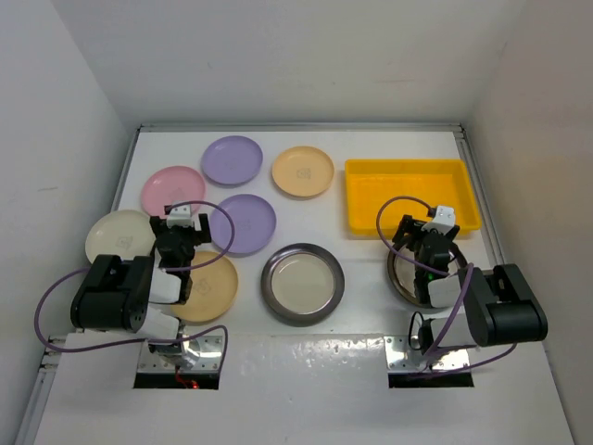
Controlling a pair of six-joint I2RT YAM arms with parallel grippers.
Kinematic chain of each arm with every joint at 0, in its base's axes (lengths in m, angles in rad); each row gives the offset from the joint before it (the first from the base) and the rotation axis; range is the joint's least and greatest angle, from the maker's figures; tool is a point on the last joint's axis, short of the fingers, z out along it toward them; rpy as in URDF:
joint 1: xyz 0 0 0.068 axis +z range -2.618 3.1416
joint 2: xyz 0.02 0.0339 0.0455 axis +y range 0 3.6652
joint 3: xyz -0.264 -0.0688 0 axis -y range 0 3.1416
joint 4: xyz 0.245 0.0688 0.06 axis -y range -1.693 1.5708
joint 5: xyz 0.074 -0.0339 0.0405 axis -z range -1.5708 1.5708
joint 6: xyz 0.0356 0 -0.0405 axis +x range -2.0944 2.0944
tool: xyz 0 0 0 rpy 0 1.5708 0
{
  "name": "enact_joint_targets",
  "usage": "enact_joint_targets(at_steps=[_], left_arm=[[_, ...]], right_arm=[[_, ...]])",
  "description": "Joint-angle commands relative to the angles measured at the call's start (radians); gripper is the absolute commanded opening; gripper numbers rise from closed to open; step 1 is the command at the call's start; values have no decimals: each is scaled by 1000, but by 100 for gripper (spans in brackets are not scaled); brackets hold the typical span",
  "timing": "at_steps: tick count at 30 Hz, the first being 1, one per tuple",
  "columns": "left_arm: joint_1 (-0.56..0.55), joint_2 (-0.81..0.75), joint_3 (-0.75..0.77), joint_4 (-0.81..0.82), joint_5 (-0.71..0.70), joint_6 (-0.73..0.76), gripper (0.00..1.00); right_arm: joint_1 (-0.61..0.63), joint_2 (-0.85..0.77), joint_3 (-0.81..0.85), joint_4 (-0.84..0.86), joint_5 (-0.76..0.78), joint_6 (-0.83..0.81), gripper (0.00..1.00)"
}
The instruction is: Place the plates into the plastic bin on the countertop
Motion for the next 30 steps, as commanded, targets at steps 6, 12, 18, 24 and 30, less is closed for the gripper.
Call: enact_joint_targets(at_steps=[6,12,18,24,30], left_arm=[[-12,-169,357,-520,156,109,100],[-21,-180,957,-1058,110,145,100],[-31,-203,1235,-1364,371,377,100],[-12,-128,1343,-1879,564,300,78],[58,-237,1157,-1868,472,237,78]], right_arm=[[47,-231,290,-695,28,-139,100],[203,-303,744,-919,211,-638,100],[218,-242,1204,-1518,129,-220,100],[175,-242,1098,-1565,-551,101,59],[277,-248,845,-1590,-515,245,89]])
